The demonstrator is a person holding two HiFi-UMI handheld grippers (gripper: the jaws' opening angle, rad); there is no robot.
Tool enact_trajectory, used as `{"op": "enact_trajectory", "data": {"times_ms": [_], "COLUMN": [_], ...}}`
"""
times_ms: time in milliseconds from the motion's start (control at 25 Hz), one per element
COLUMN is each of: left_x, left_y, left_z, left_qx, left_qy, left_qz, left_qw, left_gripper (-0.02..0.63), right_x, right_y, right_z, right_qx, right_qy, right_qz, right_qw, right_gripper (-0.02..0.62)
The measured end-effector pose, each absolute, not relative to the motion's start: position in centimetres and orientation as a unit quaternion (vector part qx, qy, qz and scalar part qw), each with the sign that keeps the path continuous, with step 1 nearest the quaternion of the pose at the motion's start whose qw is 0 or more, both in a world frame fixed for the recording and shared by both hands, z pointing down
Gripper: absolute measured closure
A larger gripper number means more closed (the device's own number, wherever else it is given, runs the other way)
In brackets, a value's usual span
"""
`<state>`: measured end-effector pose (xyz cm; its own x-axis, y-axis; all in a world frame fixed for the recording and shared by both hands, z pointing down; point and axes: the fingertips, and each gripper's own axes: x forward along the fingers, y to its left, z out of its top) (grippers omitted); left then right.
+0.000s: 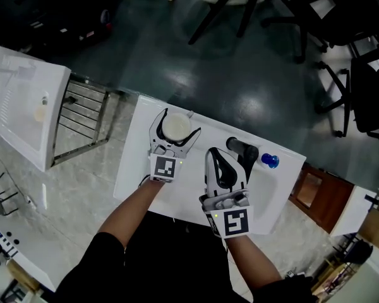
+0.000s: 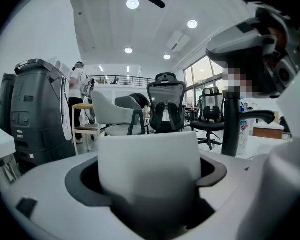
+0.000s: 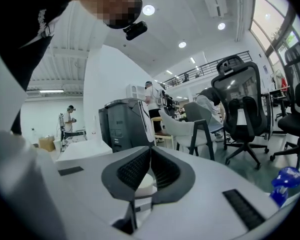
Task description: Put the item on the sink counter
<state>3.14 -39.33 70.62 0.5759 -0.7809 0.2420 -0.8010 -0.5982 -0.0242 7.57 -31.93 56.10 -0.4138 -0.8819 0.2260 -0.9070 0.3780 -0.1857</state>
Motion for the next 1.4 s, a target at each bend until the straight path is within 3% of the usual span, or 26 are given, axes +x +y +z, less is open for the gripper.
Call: {"op": "enact_trajectory", "data": {"times_ms": [880,1400], "left_x": [3.7,2.7], "left_y": [-38.8,-37.5], "left_z": [72.5,71.7], "left_qx": [0.883,0.886], "left_qy": [-0.433,-0.432], "left_qz": [0.174,0.156], "left_qw": [0.037,0.057], "left_gripper": [0.138,0.137], "right_x": [7.5,6.8], "right_y": [-31.4,-29.3], "right_z": [56.1,55.8], "right_qx": [0.543,0.531], "right_qy": [-0.825,-0.832], "right_qz": [0.146,0.152], "right_qw": [0.05,0.058], "right_gripper": [0.563,0.563]}}
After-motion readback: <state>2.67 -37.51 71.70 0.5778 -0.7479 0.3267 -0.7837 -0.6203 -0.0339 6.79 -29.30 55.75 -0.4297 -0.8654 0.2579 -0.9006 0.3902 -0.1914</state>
